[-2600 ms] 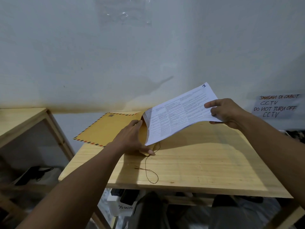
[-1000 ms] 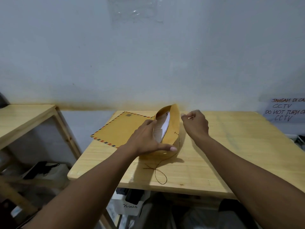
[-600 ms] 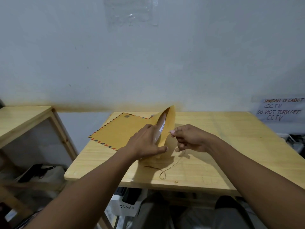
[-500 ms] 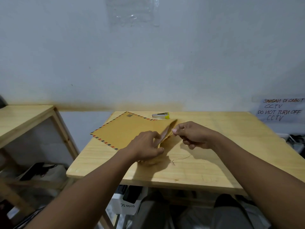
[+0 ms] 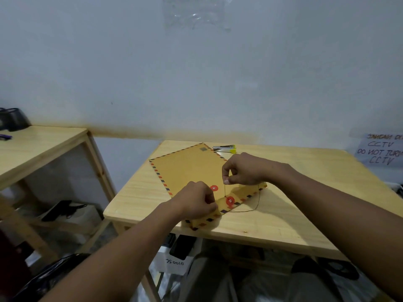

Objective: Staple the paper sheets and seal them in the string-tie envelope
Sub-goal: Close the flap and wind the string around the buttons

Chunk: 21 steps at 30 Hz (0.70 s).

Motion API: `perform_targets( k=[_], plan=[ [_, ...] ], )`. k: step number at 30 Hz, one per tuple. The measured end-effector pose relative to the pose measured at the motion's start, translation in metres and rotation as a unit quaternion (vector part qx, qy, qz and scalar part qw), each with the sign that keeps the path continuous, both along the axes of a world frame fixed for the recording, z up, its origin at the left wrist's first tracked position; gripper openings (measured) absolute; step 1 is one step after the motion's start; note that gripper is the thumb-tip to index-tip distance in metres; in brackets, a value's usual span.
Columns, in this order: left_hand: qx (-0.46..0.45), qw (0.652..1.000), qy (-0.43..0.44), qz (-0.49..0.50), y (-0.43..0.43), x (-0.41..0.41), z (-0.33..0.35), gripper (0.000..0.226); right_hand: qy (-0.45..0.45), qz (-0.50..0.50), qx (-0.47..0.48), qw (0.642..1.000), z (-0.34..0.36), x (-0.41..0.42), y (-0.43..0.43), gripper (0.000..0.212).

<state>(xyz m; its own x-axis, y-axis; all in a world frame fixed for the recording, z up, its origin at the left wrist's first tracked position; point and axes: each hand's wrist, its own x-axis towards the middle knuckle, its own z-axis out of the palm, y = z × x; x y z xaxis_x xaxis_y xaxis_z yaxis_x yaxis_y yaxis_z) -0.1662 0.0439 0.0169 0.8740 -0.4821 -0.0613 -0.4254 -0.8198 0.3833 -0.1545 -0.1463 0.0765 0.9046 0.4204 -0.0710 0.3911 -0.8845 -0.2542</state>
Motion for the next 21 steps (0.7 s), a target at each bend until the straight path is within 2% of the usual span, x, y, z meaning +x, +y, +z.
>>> perform_targets(
  k=[2,4,7,9,13,21],
  plan=[
    [0.000,0.999,0.014,0.035,0.011,0.011,-0.007,0.028,-0.004,0.010,-0.003,1.000,-0.006,0.018,0.014,0.015],
    [0.012,0.998,0.012,0.067,0.012,0.014,-0.008,0.048,0.003,0.014,0.002,1.000,-0.009,0.023,0.019,0.016],
    [0.082,0.992,-0.011,0.095,0.019,0.023,-0.016,0.085,0.040,0.026,0.012,0.999,-0.021,0.040,0.032,0.014],
    [0.098,0.991,-0.012,0.094,0.024,0.027,-0.023,0.101,0.065,0.029,0.018,0.997,-0.033,0.050,0.039,0.007],
    [0.100,0.992,-0.032,0.069,0.034,0.036,-0.028,0.108,0.099,0.027,0.045,0.994,-0.048,0.068,0.039,0.003],
    [0.126,0.991,0.014,0.050,0.033,0.051,-0.019,0.113,0.167,0.001,0.086,0.982,-0.054,0.096,0.037,0.010]
  ],
)
